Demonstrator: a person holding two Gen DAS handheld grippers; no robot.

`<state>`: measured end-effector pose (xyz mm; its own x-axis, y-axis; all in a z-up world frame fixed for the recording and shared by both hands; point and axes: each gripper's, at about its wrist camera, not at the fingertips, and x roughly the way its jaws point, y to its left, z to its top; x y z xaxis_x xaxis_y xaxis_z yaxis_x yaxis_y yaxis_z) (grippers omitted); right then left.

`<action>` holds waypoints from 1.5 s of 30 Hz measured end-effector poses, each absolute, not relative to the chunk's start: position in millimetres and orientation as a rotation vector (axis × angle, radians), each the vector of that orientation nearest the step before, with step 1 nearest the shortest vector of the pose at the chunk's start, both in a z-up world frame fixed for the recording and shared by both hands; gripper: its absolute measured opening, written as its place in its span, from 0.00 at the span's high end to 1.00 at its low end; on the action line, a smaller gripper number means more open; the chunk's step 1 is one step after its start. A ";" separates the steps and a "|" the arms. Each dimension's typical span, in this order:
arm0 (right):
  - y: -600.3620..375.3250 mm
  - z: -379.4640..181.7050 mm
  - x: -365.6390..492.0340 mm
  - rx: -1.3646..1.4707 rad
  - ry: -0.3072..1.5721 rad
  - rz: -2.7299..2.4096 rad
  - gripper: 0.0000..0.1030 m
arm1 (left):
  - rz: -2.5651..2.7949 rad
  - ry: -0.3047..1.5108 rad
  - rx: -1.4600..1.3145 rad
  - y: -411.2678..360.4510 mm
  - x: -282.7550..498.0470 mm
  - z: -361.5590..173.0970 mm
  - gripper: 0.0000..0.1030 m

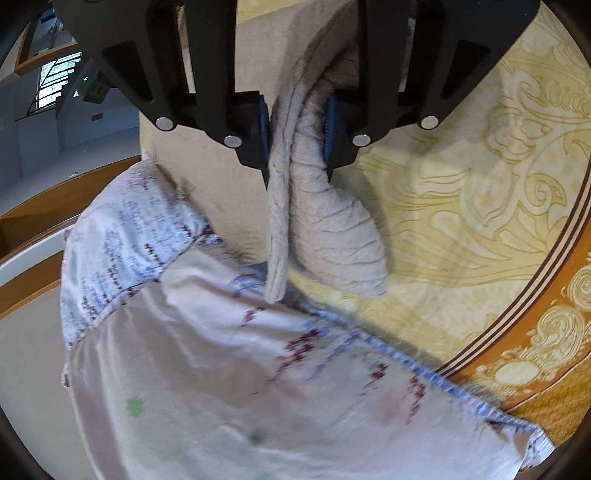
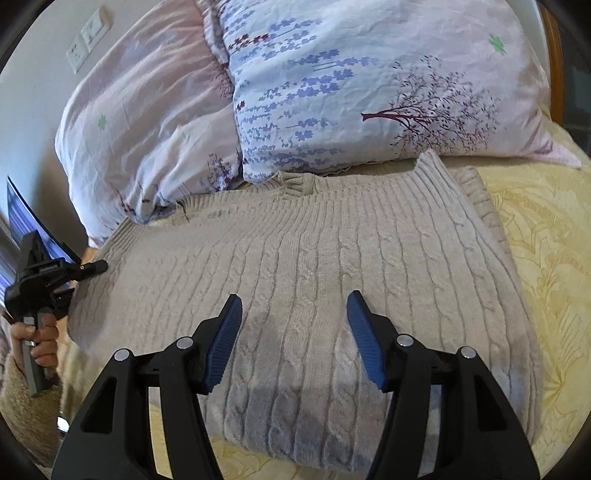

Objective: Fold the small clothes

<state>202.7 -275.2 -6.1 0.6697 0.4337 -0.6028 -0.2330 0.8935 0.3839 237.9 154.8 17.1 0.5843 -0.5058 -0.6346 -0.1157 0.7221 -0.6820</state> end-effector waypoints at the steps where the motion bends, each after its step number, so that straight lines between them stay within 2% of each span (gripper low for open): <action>1: -276.9 -6.2 201.7 0.295 0.748 0.386 0.41 | -0.261 0.929 -0.755 151.7 237.5 20.5 0.80; 8: -286.4 -5.2 194.2 0.323 0.727 0.409 0.41 | -0.335 0.858 -0.768 118.0 236.5 50.9 0.82; 17: -316.5 5.1 183.9 0.369 0.674 0.398 0.41 | -0.525 0.833 -0.783 36.2 252.7 81.1 0.83; 23: -339.2 4.0 176.6 0.396 0.662 0.370 0.41 | -0.635 0.883 -0.792 -36.9 262.6 73.4 0.83; 29: -362.5 1.0 173.0 0.432 0.654 0.326 0.41 | -0.702 0.996 -0.759 -103.6 268.6 41.2 0.82; 34: -384.3 3.5 168.3 0.486 0.638 0.297 0.41 | -0.838 1.066 -0.795 -121.0 266.2 25.3 0.75; 35: -388.6 4.9 167.7 0.502 0.632 0.299 0.41 | -0.882 1.056 -0.809 -117.0 262.4 30.6 0.71; 37: -397.0 7.9 168.5 0.562 0.628 0.327 0.41 | -0.907 0.997 -0.788 -101.5 253.1 45.6 0.51; 39: -400.8 9.2 172.6 0.626 0.638 0.380 0.41 | -0.844 0.933 -0.729 -80.9 242.6 58.3 0.44; 45: -386.4 -4.7 207.5 0.779 0.833 0.529 0.41 | -0.493 0.923 -0.532 -24.1 230.6 52.7 0.38</action>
<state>207.5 -386.4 -4.7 0.5737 0.6843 -0.4501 -0.1161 0.6119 0.7823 230.6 -24.1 52.7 0.5131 -0.6058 -0.6081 0.1685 0.7658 -0.6206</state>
